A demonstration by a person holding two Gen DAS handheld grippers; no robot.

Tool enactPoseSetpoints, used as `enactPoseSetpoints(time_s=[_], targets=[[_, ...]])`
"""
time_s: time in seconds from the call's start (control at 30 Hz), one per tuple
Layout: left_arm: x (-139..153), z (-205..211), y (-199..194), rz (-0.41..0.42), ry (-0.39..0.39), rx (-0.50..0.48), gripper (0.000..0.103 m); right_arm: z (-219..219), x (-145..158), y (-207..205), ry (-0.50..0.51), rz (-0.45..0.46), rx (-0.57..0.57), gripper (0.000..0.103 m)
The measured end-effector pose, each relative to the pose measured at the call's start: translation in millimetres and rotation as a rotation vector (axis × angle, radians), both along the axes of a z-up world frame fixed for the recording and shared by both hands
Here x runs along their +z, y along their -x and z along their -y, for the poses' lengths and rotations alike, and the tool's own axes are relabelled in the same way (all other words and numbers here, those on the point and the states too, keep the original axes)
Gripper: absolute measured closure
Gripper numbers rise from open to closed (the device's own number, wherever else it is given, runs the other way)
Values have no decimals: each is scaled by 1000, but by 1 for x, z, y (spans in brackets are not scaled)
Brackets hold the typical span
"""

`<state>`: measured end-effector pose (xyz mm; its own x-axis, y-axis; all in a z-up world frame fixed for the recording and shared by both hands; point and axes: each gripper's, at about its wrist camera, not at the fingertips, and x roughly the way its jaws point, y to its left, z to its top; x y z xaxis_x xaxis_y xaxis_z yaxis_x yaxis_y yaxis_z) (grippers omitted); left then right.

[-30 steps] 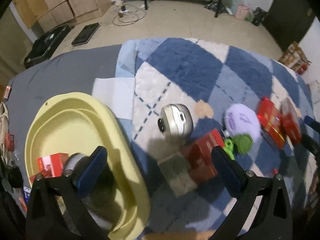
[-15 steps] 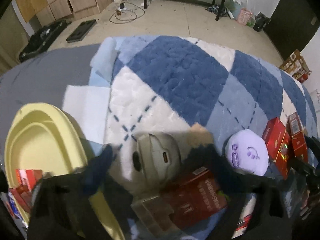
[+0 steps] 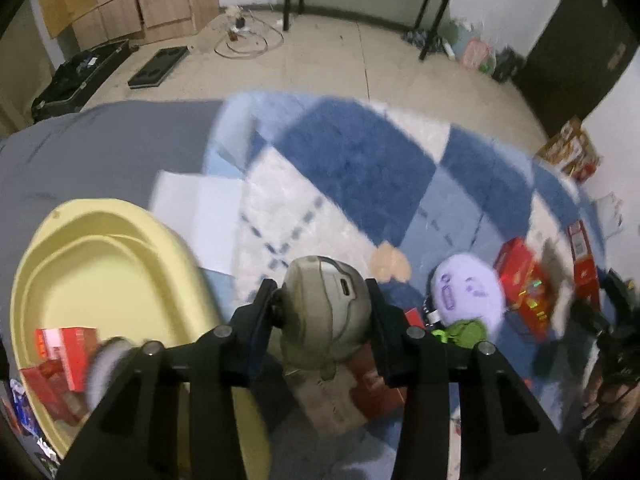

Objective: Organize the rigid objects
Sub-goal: 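Grasp the silver mouse with left tool while right tool grasps red box, then place the mouse and red box into the yellow basin, open both tools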

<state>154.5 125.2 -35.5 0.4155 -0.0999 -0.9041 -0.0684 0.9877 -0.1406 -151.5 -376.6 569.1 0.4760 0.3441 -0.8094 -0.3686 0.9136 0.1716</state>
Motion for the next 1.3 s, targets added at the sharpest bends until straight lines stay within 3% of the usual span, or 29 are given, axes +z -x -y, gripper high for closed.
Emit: enactPoseSetpoints(time_s=[0.17, 0.33, 0.47, 0.63, 0.87, 1.07, 1.2, 1.23, 1.27, 1.3], targets=[[55, -66, 26, 81, 40, 77, 58, -54, 41, 30, 20, 110, 138, 7], [73, -136, 67, 111, -19, 172, 58, -150, 48, 47, 7, 101, 303, 7], [53, -191, 89, 51, -45, 262, 58, -234, 38, 52, 12, 62, 423, 7], [20, -220, 88, -1, 3, 305, 58, -319, 9, 34, 55, -33, 473, 7], [-15, -233, 77, -51, 55, 284, 58, -386, -32, -26, 146, -149, 454, 7], [-37, -240, 77, -78, 90, 269, 58, -431, -72, -37, 276, -204, 446, 7], [-37, -243, 77, -65, 104, 271, 58, -451, -83, -39, 309, -196, 457, 7], [-37, -244, 77, -66, 109, 275, 56, -454, -87, -39, 321, -199, 454, 7], [-35, -246, 80, -64, 122, 278, 47, -456, -91, -38, 325, -205, 454, 7], [-33, -247, 82, -56, 129, 284, 30, -458, -93, -37, 320, -207, 457, 6]])
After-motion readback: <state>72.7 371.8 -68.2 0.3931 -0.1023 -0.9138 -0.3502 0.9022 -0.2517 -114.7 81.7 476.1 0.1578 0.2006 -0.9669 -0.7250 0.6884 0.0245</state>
